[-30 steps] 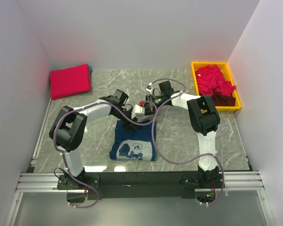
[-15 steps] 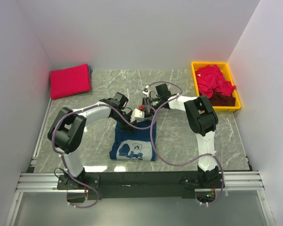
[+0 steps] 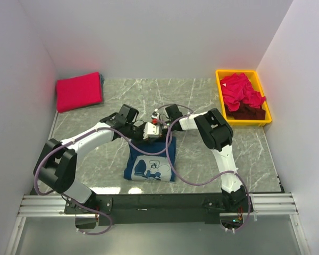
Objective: Fold and stack the t-shirts
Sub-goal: Fold the tshirt
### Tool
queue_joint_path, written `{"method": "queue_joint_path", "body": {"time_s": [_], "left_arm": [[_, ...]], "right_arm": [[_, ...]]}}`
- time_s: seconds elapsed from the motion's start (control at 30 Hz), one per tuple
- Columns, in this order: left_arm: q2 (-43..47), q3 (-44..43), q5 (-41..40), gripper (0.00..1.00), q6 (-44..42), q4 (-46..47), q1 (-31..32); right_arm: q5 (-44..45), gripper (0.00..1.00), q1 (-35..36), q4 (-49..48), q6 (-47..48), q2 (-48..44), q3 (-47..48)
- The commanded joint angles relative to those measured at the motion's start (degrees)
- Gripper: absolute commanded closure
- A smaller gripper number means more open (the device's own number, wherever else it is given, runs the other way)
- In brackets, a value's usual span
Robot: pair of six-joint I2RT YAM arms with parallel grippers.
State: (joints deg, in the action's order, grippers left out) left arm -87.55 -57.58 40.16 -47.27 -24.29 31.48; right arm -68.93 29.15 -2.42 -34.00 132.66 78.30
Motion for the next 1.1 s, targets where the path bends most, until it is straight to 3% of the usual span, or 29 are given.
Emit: {"method": "queue_joint_path", "body": {"time_s": [0.0, 0.4, 0.7, 1.07], "left_arm": [[2.6, 0.2, -1.8, 0.99, -0.8, 4.3, 0.2], [-2.0, -5.1, -4.1, 0.99, -3.6, 9.8, -2.2], [-3.6, -2.6, -4.1, 0.99, -3.7, 15.3, -2.2], [-4.2, 2.7, -9.1, 0.99, -5.7, 21.6, -0.6]], "right_arm": [[-1.0, 0.84, -0.4, -3.0, -2.1, 2.4, -0.9], [-0.9, 0.84, -0.4, 1.8, 1.9, 2.9, 0.1], [-1.1, 0.84, -0.5, 2.1, 2.4, 2.1, 0.0], [9.1, 0.80, -0.7, 19.8, 15.9, -8.4, 3.7]]}}
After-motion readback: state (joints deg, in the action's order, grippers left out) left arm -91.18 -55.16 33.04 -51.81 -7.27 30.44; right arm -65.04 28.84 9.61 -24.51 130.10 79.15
